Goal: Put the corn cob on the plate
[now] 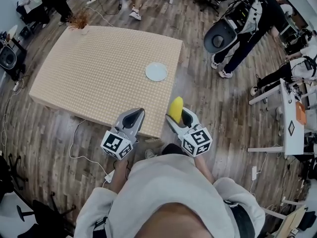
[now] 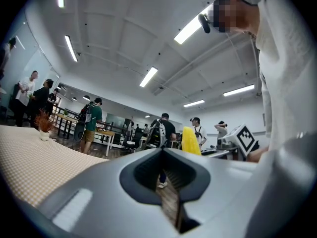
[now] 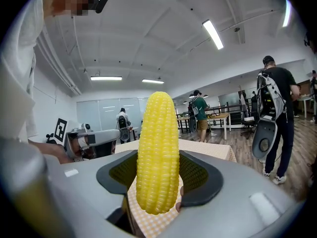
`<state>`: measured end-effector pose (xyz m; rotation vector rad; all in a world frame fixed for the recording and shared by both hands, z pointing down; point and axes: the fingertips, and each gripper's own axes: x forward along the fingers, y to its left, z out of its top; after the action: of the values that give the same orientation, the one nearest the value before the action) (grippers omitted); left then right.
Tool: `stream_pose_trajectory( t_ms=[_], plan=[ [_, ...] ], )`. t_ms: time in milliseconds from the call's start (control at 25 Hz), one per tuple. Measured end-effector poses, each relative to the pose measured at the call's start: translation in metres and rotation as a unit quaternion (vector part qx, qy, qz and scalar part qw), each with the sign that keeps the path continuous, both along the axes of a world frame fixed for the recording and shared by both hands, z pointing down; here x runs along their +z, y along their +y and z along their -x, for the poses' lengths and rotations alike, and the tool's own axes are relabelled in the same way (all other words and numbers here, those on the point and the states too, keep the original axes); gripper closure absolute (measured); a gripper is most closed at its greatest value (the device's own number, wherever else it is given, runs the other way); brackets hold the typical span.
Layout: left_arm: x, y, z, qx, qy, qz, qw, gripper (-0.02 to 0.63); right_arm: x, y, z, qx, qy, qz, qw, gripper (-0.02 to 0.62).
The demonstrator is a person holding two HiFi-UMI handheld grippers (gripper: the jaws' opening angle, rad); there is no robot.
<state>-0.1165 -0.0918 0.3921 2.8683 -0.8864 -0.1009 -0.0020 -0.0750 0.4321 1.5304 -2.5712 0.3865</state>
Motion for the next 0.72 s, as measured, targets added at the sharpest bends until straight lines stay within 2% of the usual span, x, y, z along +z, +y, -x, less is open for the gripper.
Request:
stream_pose_trajectory(
  t_ms=[360, 720],
  plan=[
    [0.007, -0.009, -0.011, -0.01, -0.009, 0.011, 0.9998, 0.598, 0.01, -0.012, -0.01, -0.011, -0.011, 0.007, 1.0, 0.342],
    [0.026, -0.049, -0.039, -0.031, -0.018, 0.031, 0.9989, 0.598, 0.031, -0.052, -0.037, -0.033, -0.02, 0.027, 0.999, 0.344]
  ],
)
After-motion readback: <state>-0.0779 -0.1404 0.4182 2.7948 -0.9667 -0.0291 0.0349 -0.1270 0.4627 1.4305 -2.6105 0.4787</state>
